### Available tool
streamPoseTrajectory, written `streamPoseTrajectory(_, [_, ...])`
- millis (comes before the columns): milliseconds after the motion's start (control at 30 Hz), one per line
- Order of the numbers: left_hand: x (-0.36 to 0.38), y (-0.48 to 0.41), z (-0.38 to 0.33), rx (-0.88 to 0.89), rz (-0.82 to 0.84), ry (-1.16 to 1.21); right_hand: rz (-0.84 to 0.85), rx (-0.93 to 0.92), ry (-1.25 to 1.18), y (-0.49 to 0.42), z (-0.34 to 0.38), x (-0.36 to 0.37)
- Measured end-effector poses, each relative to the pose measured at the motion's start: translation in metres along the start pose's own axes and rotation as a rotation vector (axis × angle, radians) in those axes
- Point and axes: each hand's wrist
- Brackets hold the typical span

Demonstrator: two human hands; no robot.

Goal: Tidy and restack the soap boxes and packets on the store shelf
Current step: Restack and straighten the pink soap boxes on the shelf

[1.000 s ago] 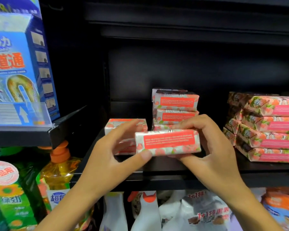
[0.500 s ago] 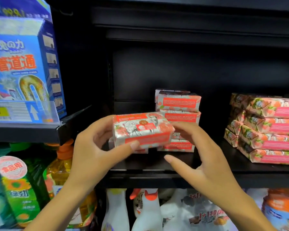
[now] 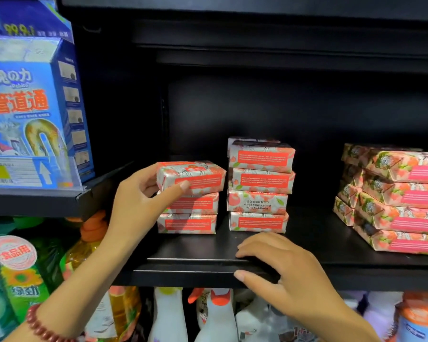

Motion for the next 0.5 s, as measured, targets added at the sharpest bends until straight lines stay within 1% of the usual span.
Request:
streamPoseTrajectory(200, [0.001, 0.002, 0.007, -0.065, 0.003, 0.105, 0.019, 0.011, 0.033, -0.001, 0.002, -0.002])
streamPoseTrajectory(433, [-0.001, 0.008, 0.003, -0.058, -0.043, -0.036, 0.032, -0.007, 0.033, 0.002, 0.001, -0.003])
streamPoseTrajectory(500, [-0.002, 0.016, 0.001, -0.049, -0.063, -0.106, 0.049, -0.017, -0.012, 0.002, 0.001, -0.006])
Point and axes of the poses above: each hand's wrist, its own y-axis away from the middle knuckle, its own x-axis out of the palm, z = x × y, and after that the axes turned 4 degrees about -x, right-handed
